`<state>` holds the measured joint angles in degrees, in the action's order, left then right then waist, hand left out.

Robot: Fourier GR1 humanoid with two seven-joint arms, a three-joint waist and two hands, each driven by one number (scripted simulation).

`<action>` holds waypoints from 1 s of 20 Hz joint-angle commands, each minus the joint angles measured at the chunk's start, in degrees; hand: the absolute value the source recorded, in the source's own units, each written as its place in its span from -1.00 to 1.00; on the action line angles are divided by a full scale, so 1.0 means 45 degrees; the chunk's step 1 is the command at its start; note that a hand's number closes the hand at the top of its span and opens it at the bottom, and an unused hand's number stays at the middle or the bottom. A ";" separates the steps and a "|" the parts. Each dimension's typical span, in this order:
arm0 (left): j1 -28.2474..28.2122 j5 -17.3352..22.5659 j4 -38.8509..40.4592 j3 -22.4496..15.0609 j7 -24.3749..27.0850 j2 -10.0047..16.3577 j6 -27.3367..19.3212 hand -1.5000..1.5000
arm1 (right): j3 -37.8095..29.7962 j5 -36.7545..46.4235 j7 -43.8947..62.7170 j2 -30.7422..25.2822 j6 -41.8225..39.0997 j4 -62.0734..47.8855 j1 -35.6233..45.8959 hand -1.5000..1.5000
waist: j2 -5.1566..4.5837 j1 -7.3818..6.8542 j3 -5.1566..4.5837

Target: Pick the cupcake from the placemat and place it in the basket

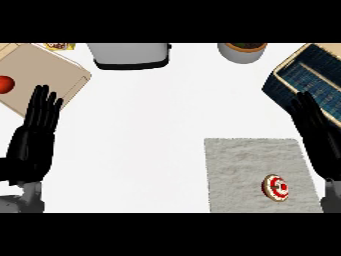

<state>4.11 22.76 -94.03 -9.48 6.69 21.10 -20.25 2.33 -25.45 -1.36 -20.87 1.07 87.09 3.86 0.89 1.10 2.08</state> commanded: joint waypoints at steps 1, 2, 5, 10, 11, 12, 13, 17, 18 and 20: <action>0.0163 -0.0468 0.0234 -0.0092 -0.0506 0.0617 0.0273 0.00 | -0.0555 -0.0951 -0.1623 0.0347 -0.1733 -0.1349 0.0105 1.00 | -0.0239 -0.0294 -0.0428; 0.0315 -0.0884 0.0487 -0.0414 -0.1023 0.0966 0.0150 0.00 | -0.0976 -0.2065 -0.2068 0.0085 -0.3165 -0.1069 0.0069 1.00 | -0.0254 -0.0162 -0.0392; 0.0369 -0.1551 0.1827 -0.0720 -0.1913 0.1736 0.0187 0.00 | -0.0539 -0.3521 -0.2899 0.0543 -0.5928 -0.1064 0.0214 1.00 | -0.0475 0.0055 -0.0266; 0.0106 -0.1595 0.2521 -0.1142 -0.2654 0.1926 0.0614 0.00 | -0.0373 -0.3076 -0.7248 0.2072 -0.8185 0.1515 -0.0002 -1.00 | -0.0166 0.0552 -0.0365; 0.0617 -0.1672 0.2365 -0.1226 -0.3360 0.2069 0.0623 0.00 | -0.0782 -0.2246 -0.7862 0.1636 -0.8302 0.1760 -0.0845 -1.00 | -0.0148 0.0533 -0.0402; 0.0439 -0.1878 0.2754 -0.1357 -0.2953 0.1939 0.0726 0.00 | -0.0967 -0.1689 -0.8432 0.2026 -0.7743 0.2199 -0.1860 -1.00 | -0.0149 0.0472 -0.0438; 0.1364 -0.1724 0.3107 -0.1053 -0.3549 0.2137 0.1003 0.00 | -0.1334 -0.1622 -0.8269 0.1683 -0.7476 0.2705 -0.2246 -1.00 | -0.0166 0.0411 -0.0453; 0.1270 -0.1605 0.3308 -0.0836 -0.3601 0.2191 0.1097 0.00 | -0.2954 0.0611 -0.7407 -0.0123 -0.5640 0.3205 -0.2924 -1.00 | -0.0189 0.0456 -0.0490; 0.0813 -0.1973 0.2873 -0.1221 -0.3266 0.1809 0.0623 0.00 | -0.3609 0.1320 -0.7584 -0.0741 -0.5534 0.2727 -0.3250 -1.00 | -0.0165 0.0393 -0.0479; 0.1086 -0.1788 0.2873 -0.1078 -0.3504 0.1912 0.0815 0.00 | -0.4619 0.1929 -0.7132 -0.2352 -0.5605 0.2914 -0.3361 -1.00 | -0.0156 0.0481 -0.0492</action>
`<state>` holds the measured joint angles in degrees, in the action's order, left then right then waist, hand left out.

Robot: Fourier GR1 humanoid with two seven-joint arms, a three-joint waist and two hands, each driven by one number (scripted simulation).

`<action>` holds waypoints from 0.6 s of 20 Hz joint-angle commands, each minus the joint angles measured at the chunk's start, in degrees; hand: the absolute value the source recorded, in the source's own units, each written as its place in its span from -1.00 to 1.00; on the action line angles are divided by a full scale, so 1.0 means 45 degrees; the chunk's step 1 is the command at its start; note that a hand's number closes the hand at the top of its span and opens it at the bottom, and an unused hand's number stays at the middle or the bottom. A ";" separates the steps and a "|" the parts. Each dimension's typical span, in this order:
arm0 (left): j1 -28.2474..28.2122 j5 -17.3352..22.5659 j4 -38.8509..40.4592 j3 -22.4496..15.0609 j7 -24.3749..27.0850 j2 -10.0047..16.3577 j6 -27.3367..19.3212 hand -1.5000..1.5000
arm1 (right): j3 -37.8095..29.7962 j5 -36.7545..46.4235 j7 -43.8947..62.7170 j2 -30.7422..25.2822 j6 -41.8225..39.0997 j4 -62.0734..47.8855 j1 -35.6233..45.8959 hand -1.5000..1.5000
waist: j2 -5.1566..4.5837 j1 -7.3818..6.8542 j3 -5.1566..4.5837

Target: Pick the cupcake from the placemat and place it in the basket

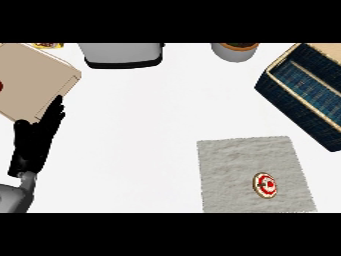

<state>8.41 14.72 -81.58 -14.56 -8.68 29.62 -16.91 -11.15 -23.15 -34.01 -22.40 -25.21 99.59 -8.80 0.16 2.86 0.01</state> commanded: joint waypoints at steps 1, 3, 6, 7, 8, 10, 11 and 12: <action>0.0155 -0.0058 0.0024 -0.0016 -0.0236 -0.0083 -0.0061 0.00 | -0.1580 0.2416 0.0113 -0.2272 0.0516 0.0240 -0.0608 -1.00 | 0.0001 -0.0074 -0.0026; 0.0680 -0.0140 0.0406 -0.0167 -0.0427 -0.0272 0.0059 0.00 | -0.1966 0.3149 -0.0225 -0.3515 -0.0309 -0.0084 -0.0779 -1.00 | -0.0076 -0.0032 -0.0008; 0.0746 -0.0274 0.0577 0.0005 -0.0321 -0.0215 -0.0037 0.00 | -0.1919 0.4266 -0.0738 -0.5011 -0.1719 0.0410 -0.1854 -1.00 | -0.0021 -0.0067 -0.0007; 0.0864 -0.0237 0.0521 -0.0111 -0.0432 -0.0300 0.0076 0.00 | -0.2167 0.4222 -0.0873 -0.5965 -0.2494 -0.0083 -0.1714 -1.00 | -0.0046 -0.0159 0.0001; 0.0684 -0.0322 0.1007 -0.0183 0.0038 -0.0499 0.0176 0.00 | -0.2087 0.4385 -0.0957 -0.6274 -0.2730 -0.0182 -0.1706 -1.00 | -0.0081 -0.0267 -0.0008; 0.0623 -0.0637 0.0636 -0.0521 -0.0075 -0.0781 -0.0078 0.00 | -0.1820 0.4772 -0.1830 -0.6513 -0.3274 -0.0147 -0.2440 -1.00 | -0.0021 -0.0314 0.0012; 0.0720 -0.0430 0.0600 -0.0236 -0.0522 -0.0514 0.0054 0.00 | -0.2035 0.5153 -0.2667 -0.6604 -0.3290 -0.0289 -0.2960 -1.00 | 0.0006 -0.0287 0.0022; 0.0846 -0.0038 0.0604 0.0323 -0.0448 -0.0022 0.0544 0.00 | -0.2115 0.5017 -0.3071 -0.6814 -0.3500 -0.0587 -0.3116 -1.00 | 0.0004 -0.0354 0.0021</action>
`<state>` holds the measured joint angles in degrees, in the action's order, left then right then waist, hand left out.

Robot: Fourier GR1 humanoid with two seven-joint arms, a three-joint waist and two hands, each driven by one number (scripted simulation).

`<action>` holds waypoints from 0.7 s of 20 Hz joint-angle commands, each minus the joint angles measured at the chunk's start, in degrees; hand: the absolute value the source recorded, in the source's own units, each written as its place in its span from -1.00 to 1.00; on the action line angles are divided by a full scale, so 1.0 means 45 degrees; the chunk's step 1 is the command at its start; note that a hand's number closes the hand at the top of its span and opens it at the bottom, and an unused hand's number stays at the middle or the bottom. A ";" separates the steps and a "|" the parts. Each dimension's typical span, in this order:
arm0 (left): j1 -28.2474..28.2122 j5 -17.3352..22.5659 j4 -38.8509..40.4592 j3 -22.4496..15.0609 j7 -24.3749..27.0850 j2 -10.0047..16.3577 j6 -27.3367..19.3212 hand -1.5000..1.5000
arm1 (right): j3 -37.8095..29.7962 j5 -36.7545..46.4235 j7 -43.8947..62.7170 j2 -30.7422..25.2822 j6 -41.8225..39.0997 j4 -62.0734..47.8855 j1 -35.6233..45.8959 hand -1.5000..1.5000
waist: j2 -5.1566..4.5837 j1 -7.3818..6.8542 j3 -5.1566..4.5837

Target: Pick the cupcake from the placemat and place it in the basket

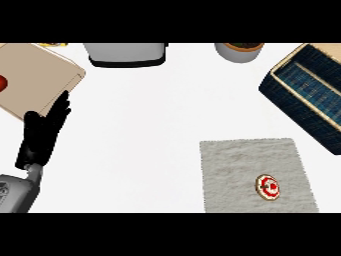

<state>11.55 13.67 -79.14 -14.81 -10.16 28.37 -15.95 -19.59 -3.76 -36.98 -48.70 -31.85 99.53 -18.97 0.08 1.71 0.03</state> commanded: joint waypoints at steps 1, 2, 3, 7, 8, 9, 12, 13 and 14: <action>0.0260 -0.0282 0.0184 -0.0159 0.0063 -0.0453 -0.0063 0.00 | 0.0411 0.1111 -0.2031 -0.0862 -0.1556 -0.0500 -0.0326 -1.00 | -0.0022 -0.0248 0.0009; -0.0263 -0.0076 -0.0733 0.0044 -0.0274 0.0140 0.0253 0.00 | 0.0326 0.0741 -0.1602 -0.0758 -0.1478 0.0208 -0.0663 -1.00 | 0.0036 -0.0315 0.0002; -0.0050 0.0000 0.0023 0.0245 0.0052 0.0074 0.0520 0.00 | 0.0510 0.1304 -0.2087 -0.0825 -0.1358 -0.0041 -0.0918 -1.00 | 0.0003 -0.0241 0.0002; 0.0548 -0.0548 0.0783 0.0042 0.0037 -0.0625 0.0377 0.00 | 0.0748 0.1121 -0.2115 -0.0729 -0.0987 -0.0545 -0.0642 -1.00 | -0.0019 -0.0252 -0.0002; 0.0566 -0.0571 0.0478 0.0209 -0.0146 -0.0503 0.0326 0.00 | 0.0750 0.1088 -0.1919 -0.0819 -0.0967 -0.0422 -0.0623 -1.00 | -0.0008 -0.0286 -0.0002; 0.0746 -0.0593 0.1088 0.0440 0.0231 -0.0697 0.0460 0.00 | 0.0601 0.0973 -0.1788 -0.0613 -0.0874 -0.0513 -0.0660 -1.00 | -0.0017 -0.0253 -0.0007; 0.0051 -0.0853 0.0003 0.0312 -0.0086 -0.0582 0.0407 0.00 | 0.0739 0.1230 -0.2221 -0.0080 -0.0358 -0.0901 -0.1025 -1.00 | 0.0011 -0.0311 -0.0001; 0.0051 -0.0855 0.0374 0.0263 0.0311 -0.0870 0.0513 0.00 | 0.0950 0.1419 -0.2648 0.0245 0.0055 -0.1353 -0.0850 -1.00 | -0.0004 -0.0315 0.0001; 0.0874 -0.0827 0.0487 0.0670 -0.0307 -0.0616 0.0867 0.00 | 0.1030 0.1691 -0.2055 0.0421 0.0300 -0.1099 -0.0539 -1.00 | -0.0010 -0.0305 -0.0003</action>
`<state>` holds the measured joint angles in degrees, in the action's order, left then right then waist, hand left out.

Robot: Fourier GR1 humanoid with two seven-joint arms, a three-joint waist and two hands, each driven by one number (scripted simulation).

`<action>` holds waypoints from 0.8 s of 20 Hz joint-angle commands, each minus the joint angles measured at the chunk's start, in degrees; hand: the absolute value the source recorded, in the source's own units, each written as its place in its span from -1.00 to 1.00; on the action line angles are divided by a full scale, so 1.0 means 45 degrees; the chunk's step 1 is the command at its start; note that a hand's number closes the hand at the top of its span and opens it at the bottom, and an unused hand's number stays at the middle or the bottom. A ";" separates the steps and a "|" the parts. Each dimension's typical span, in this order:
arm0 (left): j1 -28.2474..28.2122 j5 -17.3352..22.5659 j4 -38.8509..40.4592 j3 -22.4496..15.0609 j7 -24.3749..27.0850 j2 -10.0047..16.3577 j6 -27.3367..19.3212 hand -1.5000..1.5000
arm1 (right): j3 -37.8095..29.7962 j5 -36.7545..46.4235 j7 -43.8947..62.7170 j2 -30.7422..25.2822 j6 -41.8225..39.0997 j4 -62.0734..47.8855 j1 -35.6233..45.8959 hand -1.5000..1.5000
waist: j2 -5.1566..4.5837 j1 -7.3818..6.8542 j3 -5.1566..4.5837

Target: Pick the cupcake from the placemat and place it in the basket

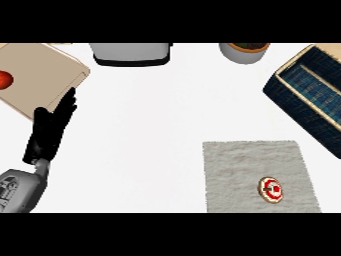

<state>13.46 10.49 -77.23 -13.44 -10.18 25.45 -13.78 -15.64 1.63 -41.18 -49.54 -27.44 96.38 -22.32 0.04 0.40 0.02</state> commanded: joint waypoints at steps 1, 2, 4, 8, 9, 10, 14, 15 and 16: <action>0.0229 -0.0384 0.0830 0.0227 0.0510 -0.0469 0.0319 0.00 | -0.0319 0.0165 -0.1349 0.0522 -0.0883 -0.0660 0.0020 -1.00 | -0.0008 0.0031 -0.0005; 0.0106 -0.0208 -0.0324 0.0396 -0.0552 0.0055 0.0573 0.00 | 0.0357 0.0260 0.0001 0.0918 -0.0412 -0.0396 0.1077 -1.00 | -0.0004 -0.0106 -0.0002; 0.0239 -0.0568 0.0390 0.0320 0.0171 -0.0603 0.0332 0.00 | 0.0739 0.0846 -0.0910 0.0997 -0.0335 -0.1634 0.1524 -1.00 | -0.0024 -0.0093 -0.0001; -0.0410 -0.0754 -0.0154 0.0485 -0.0051 -0.0595 0.0508 0.00 | 0.0892 0.1580 -0.1789 0.1256 -0.0175 -0.2344 0.1404 -1.00 | -0.0007 -0.0119 0.0004; -0.0414 -0.0755 -0.0031 0.0632 0.0175 -0.0561 0.0547 0.00 | 0.1428 0.1048 -0.0006 0.1901 0.0013 -0.0896 0.1568 -1.00 | -0.0006 -0.0114 -0.0005; -0.0310 -0.0529 -0.0427 0.0830 -0.0256 -0.0425 0.0938 0.00 | 0.1168 0.1307 -0.0439 0.1552 -0.0244 -0.0894 0.1312 -1.00 | 0.0003 -0.0079 -0.0004; 0.0771 -0.1076 0.0327 0.0660 -0.0828 -0.1201 0.0469 0.00 | 0.2464 0.2206 -0.0275 0.2327 0.0290 -0.1847 0.2426 -1.00 | -0.0028 -0.0112 0.0002; 0.0441 -0.1071 0.1269 0.1218 0.0327 -0.1018 0.1003 0.00 | 0.2008 0.2197 -0.0636 0.2366 0.0162 -0.1195 0.1557 -1.00 | -0.0014 -0.0013 -0.0007; -0.0029 -0.0887 0.0264 0.1316 0.0028 -0.0586 0.1326 0.00 | 0.2512 0.2564 -0.0004 0.2602 0.0385 -0.1587 0.2524 -1.00 | -0.0011 -0.0126 -0.0004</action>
<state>13.97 6.62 -75.35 -9.21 -10.22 22.05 -9.95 -6.91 10.30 -40.86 -39.88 -23.78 90.92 -14.66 -0.01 0.06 0.01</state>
